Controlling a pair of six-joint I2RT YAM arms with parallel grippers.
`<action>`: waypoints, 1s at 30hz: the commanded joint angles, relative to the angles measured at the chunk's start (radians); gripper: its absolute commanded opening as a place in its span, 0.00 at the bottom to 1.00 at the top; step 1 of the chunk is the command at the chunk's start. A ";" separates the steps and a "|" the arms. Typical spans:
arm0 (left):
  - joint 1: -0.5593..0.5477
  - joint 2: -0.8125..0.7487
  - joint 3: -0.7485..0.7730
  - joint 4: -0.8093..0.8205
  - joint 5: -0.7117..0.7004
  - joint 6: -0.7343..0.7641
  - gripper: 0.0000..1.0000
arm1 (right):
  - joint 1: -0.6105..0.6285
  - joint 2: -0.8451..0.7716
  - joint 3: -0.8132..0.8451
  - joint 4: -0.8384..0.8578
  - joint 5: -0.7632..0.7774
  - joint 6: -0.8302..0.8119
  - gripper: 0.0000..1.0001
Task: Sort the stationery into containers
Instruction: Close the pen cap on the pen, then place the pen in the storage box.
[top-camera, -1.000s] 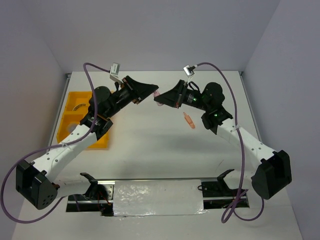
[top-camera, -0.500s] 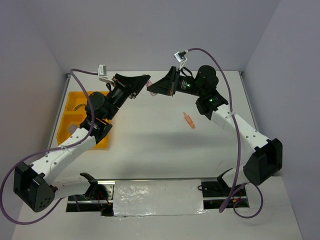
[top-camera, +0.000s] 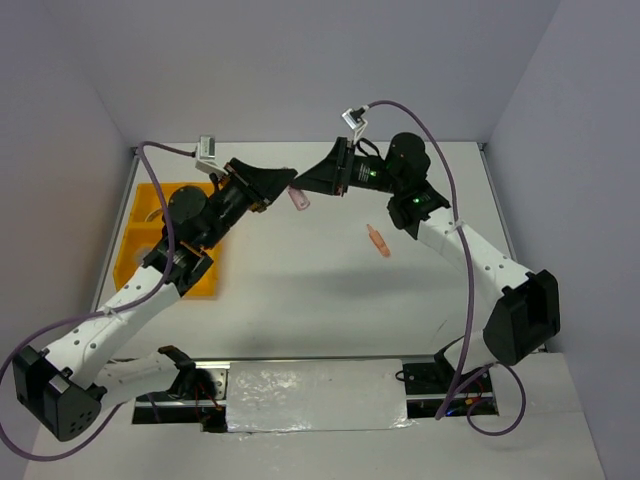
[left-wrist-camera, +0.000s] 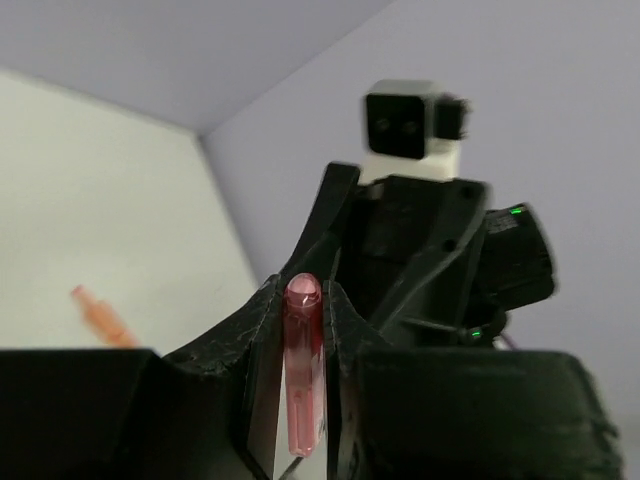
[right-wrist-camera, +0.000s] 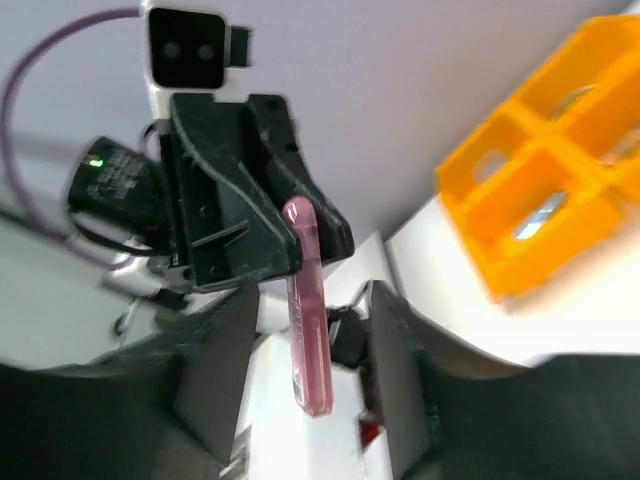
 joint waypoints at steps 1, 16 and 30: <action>0.071 0.012 0.055 -0.338 0.126 0.075 0.00 | -0.014 -0.051 -0.080 0.097 0.123 -0.034 0.59; 0.449 0.176 0.304 -1.097 -0.235 0.524 0.00 | -0.078 -0.278 -0.302 -0.292 0.267 -0.355 0.70; 0.532 0.422 0.183 -1.024 -0.432 0.732 0.00 | -0.083 -0.418 -0.356 -0.434 0.269 -0.456 0.70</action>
